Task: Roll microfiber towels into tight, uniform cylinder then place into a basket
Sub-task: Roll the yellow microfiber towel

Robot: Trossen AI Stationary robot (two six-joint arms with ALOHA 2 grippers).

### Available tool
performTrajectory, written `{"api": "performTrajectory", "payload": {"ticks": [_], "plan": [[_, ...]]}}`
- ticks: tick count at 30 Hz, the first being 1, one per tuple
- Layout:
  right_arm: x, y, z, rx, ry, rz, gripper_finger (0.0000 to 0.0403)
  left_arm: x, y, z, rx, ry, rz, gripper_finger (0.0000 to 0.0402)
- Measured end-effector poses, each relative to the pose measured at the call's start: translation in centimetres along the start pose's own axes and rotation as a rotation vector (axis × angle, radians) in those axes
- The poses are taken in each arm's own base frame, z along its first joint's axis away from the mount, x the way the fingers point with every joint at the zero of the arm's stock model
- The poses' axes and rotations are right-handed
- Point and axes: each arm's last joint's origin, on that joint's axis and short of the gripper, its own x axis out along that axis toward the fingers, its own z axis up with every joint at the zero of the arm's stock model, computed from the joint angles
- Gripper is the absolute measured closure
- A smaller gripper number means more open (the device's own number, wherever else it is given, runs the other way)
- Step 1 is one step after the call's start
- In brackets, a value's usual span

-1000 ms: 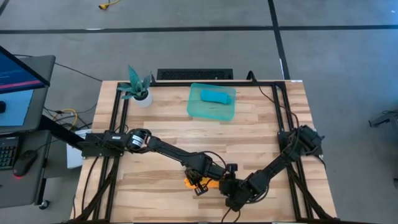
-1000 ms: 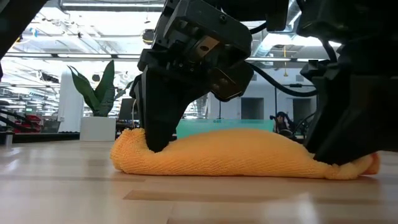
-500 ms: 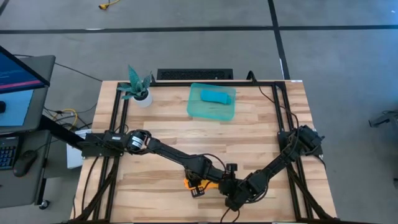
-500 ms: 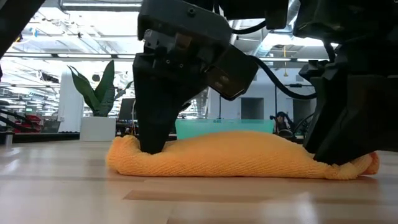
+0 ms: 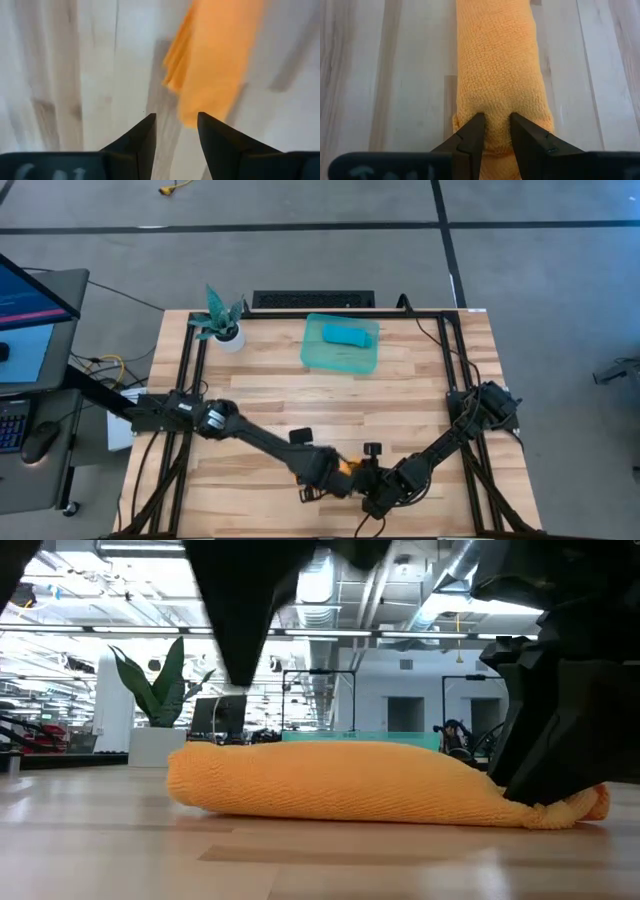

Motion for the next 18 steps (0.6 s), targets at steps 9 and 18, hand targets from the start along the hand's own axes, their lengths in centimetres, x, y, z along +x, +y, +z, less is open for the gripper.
{"api": "performTrajectory", "payload": {"ticks": [9,18], "plan": [[-0.3,0.5,-0.3,-0.016,-0.003,0.006,0.0285,-1.9,-6.4,-4.1,0.045,-0.397,0.167,0.027],[-0.3,0.5,-0.3,-0.017,-0.002,0.006,0.0285,2.2,-8.7,-6.7,-0.136,-0.521,0.279,0.0314]]}}
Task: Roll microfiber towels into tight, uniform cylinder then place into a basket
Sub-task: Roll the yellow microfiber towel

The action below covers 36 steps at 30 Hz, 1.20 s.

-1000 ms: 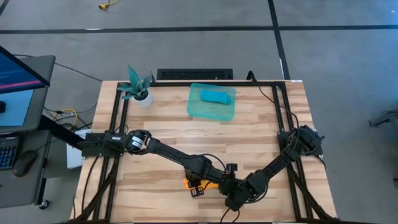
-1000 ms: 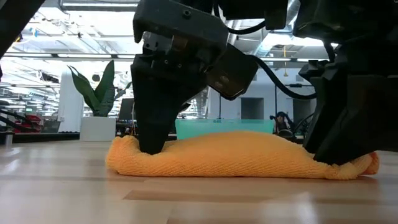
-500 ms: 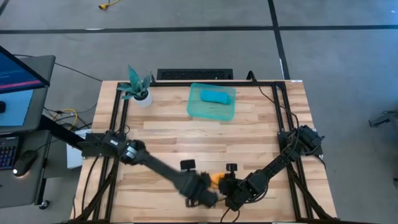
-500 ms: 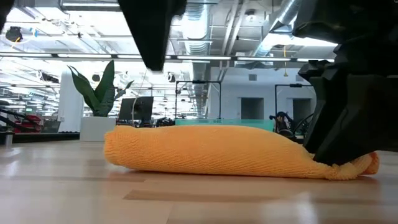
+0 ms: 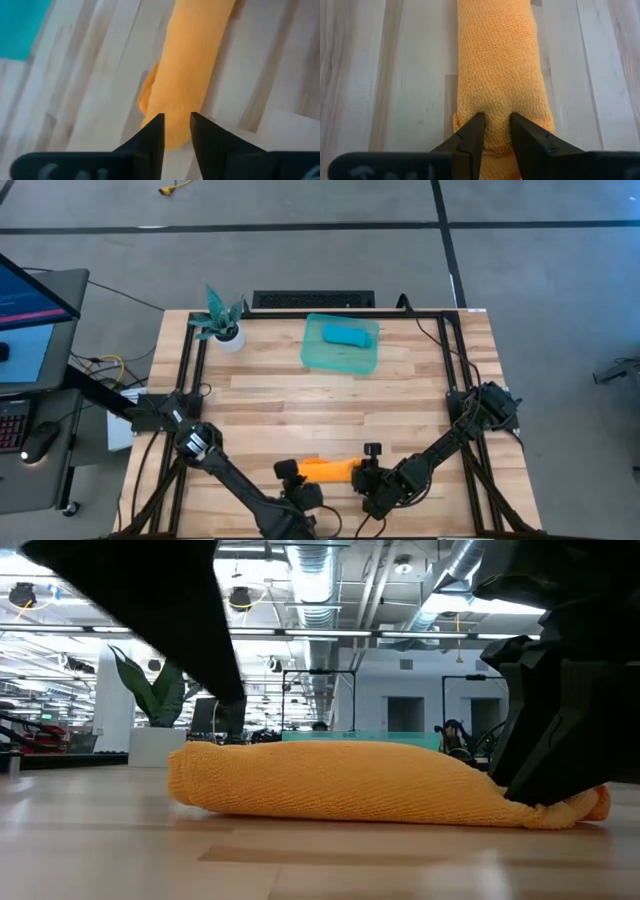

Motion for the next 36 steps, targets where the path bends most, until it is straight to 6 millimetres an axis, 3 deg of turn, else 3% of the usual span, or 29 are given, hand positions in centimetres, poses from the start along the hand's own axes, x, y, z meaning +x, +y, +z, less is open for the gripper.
{"api": "performTrajectory", "payload": {"ticks": [4,12,19,25,36], "plan": [[0.0,0.0,0.0,0.0,0.0,0.0,0.0285,0.6,-0.3,-0.3,-0.013,-0.005,-0.003,0.0343],[0.0,0.0,0.0,0.0,0.001,0.0,0.0285,2.3,0.9,1.7,-0.044,-0.064,0.054,0.0397],[0.0,0.0,0.0,0.0,0.002,0.002,0.0285,6.5,0.3,1.6,-0.053,-0.012,-0.047,0.0398],[0.0,0.0,0.0,0.0,0.003,0.002,0.0285,9.2,1.5,0.8,-0.143,0.049,0.006,0.0398],[0.1,-0.2,0.0,0.03,0.009,-0.003,0.0278,9.6,1.0,0.2,-0.144,0.078,-0.039,0.0397]]}}
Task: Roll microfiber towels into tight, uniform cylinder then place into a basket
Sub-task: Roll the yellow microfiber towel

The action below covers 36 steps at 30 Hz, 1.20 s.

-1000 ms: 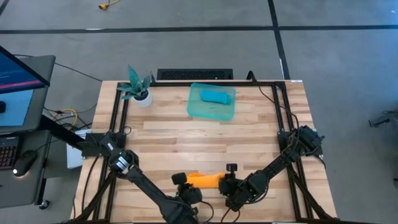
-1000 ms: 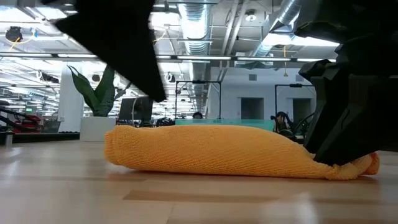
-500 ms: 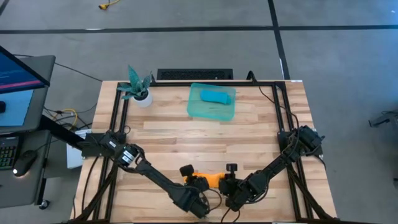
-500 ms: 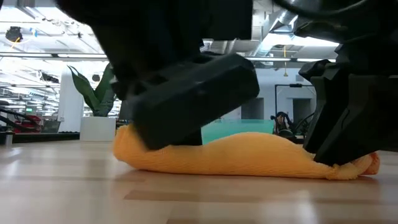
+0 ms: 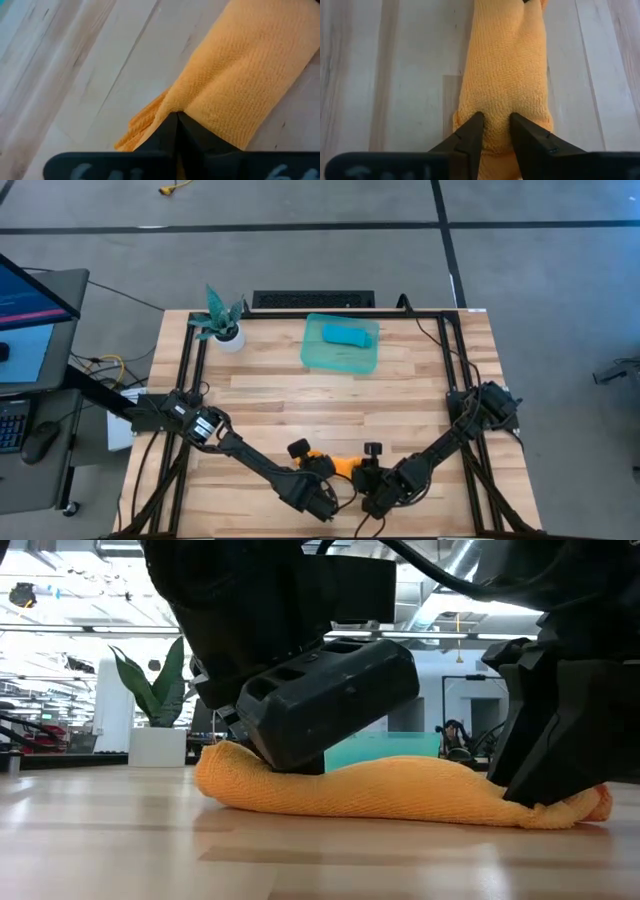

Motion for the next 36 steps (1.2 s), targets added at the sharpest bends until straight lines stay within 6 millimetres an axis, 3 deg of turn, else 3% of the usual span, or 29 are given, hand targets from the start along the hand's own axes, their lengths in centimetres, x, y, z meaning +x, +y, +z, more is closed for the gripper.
{"api": "performTrajectory", "payload": {"ticks": [8,13,20,24,29,36], "plan": [[-2.2,-1.8,1.1,-0.052,0.097,-0.025,0.025,0.0,-0.1,0.0,-0.011,-0.003,-0.008,0.0397],[-5.8,-3.0,1.7,-0.054,0.06,-0.012,0.0249,0.0,-0.1,0.0,-0.014,-0.005,-0.01,0.0397],[-10.9,-6.3,2.4,-0.019,-0.046,-0.089,0.0266,0.1,-0.1,0.1,-0.035,-0.005,-0.012,0.0397],[-12.7,-7.5,2.8,0.073,-0.138,-0.122,0.0275,0.1,-0.1,0.1,-0.036,-0.005,-0.012,0.0397],[-11.6,-7.3,3.3,0.144,-0.141,-0.113,0.0275,0.1,-0.1,0.1,-0.037,-0.005,-0.013,0.0397],[-6.8,-5.9,2.9,0.02,0.009,-0.156,0.0253,0.1,-0.1,0.1,-0.037,-0.006,-0.013,0.0397]]}}
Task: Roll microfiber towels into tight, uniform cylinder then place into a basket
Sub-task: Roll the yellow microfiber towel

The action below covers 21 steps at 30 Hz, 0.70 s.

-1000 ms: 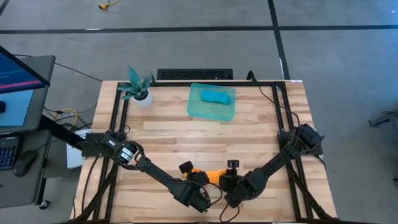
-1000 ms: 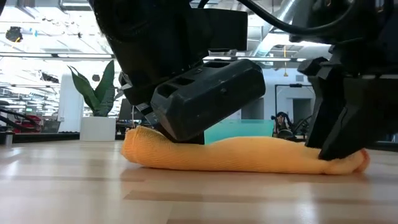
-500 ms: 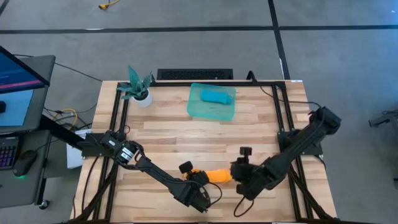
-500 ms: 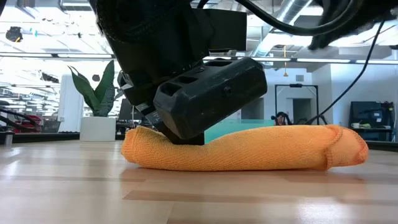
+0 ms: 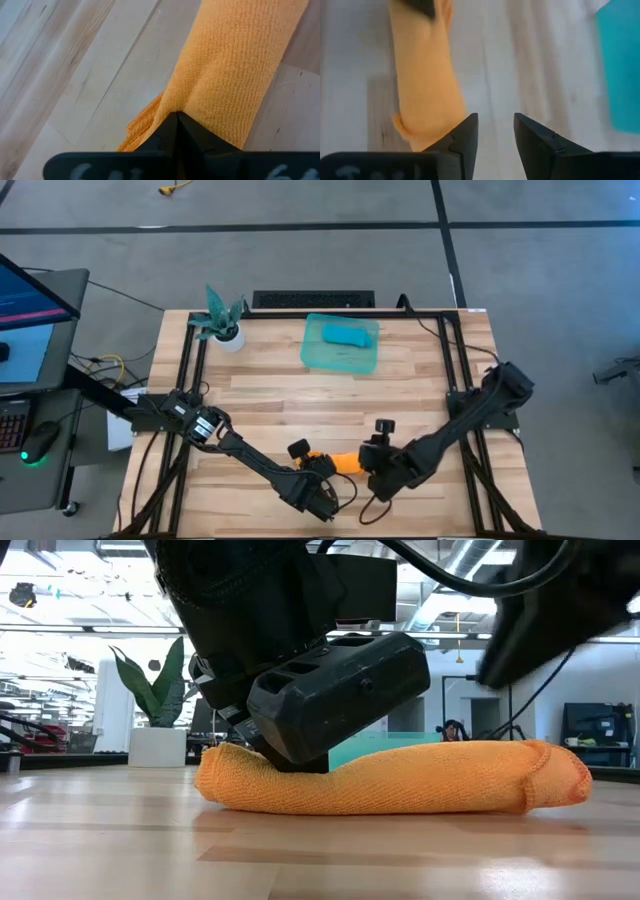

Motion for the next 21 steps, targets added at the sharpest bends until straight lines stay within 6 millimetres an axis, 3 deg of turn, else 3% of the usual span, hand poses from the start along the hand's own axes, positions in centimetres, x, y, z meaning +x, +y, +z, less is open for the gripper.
{"api": "performTrajectory", "payload": {"ticks": [5,10,16,21], "plan": [[2.6,-0.2,0.0,0.003,0.229,0.116,0.0248,0.0,0.0,0.0,0.001,0.0,0.0,0.0397],[2.6,-1.7,-0.7,0.054,0.395,0.063,0.0253,0.0,0.0,0.0,0.002,0.0,0.0,0.0397],[-2.0,-3.2,-3.6,0.04,0.319,-0.22,0.0259,-0.1,-0.1,-0.1,0.009,-0.001,-0.001,0.0397],[-6.3,-4.4,-7.0,0.122,0.078,-0.267,0.0263,-0.1,-0.1,-0.1,0.009,-0.001,0.0,0.0397]]}}
